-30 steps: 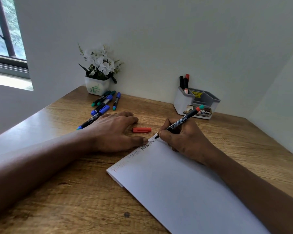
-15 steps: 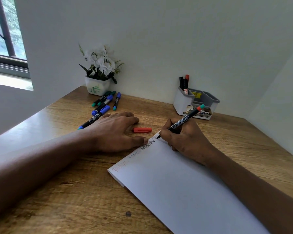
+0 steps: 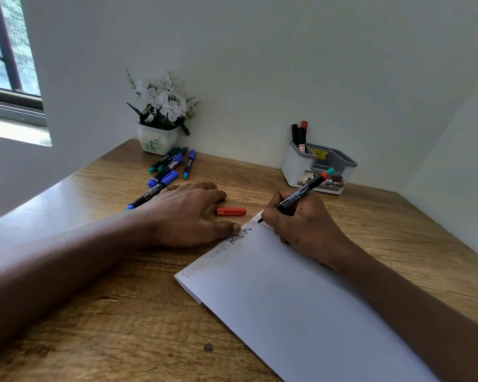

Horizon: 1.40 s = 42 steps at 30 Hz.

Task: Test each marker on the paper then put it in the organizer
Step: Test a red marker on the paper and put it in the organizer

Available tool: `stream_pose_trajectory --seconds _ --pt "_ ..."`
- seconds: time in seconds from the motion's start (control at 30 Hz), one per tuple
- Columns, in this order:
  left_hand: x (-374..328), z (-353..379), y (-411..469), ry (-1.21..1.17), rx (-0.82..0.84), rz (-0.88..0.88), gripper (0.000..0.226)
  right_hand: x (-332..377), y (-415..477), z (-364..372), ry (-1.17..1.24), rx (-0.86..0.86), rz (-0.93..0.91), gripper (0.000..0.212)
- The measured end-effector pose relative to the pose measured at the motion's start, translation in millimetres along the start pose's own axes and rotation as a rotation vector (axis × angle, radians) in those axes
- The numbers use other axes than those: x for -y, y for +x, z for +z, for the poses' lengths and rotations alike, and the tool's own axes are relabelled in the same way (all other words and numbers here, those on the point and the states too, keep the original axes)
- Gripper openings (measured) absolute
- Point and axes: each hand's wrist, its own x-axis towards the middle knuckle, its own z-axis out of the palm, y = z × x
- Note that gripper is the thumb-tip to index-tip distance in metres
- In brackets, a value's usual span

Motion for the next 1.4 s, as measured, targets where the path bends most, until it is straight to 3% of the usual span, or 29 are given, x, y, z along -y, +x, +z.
stream_pose_trajectory --seconds 1.4 --pt "0.1 -0.7 -1.0 0.007 0.017 -0.003 0.083 2.6 -0.6 1.3 0.001 -0.056 0.116 0.016"
